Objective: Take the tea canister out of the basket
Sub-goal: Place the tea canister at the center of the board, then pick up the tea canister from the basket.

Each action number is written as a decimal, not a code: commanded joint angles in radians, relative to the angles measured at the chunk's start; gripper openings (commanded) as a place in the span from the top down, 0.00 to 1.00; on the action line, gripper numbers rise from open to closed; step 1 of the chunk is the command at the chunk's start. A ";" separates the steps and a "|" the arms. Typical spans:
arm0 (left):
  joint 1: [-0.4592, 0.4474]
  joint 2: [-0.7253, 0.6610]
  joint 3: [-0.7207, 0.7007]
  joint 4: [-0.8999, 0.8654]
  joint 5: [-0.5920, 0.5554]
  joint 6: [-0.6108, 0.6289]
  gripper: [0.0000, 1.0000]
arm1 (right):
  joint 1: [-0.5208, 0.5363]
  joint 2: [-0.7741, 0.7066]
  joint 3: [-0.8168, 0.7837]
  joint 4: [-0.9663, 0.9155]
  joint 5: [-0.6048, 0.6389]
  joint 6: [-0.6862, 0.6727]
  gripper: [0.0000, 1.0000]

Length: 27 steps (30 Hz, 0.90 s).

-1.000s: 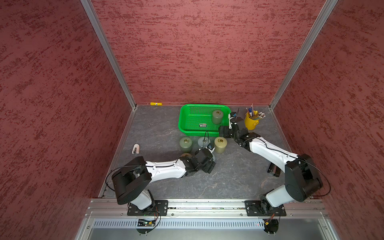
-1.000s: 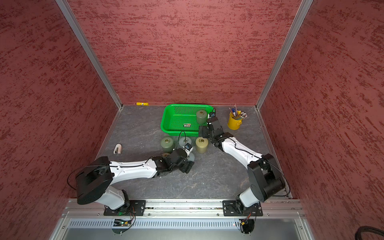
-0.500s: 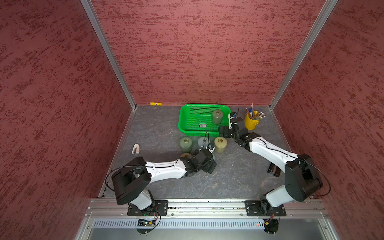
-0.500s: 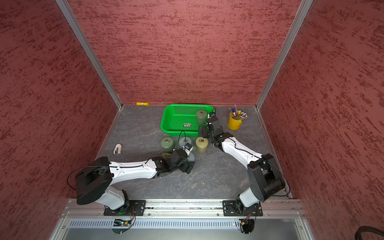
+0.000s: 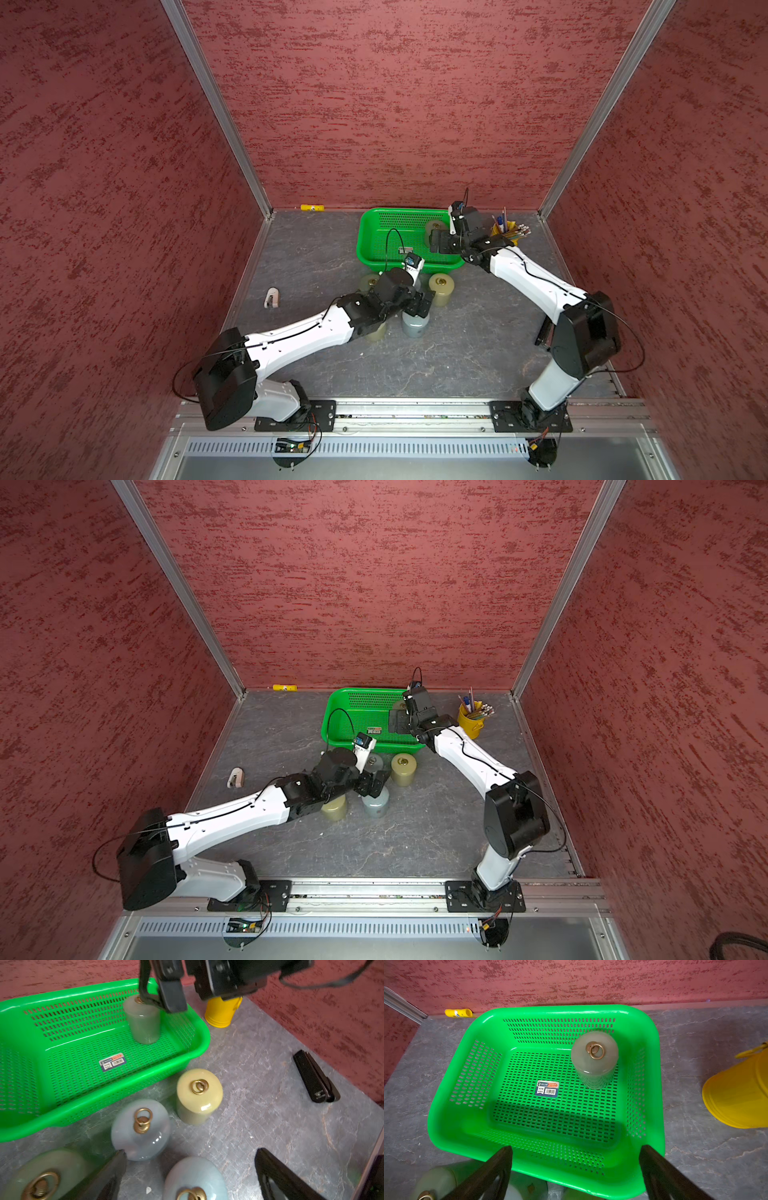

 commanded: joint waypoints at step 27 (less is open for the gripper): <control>0.160 -0.217 -0.155 -0.115 0.024 -0.067 0.00 | -0.092 0.733 1.028 -0.434 0.080 -0.146 0.02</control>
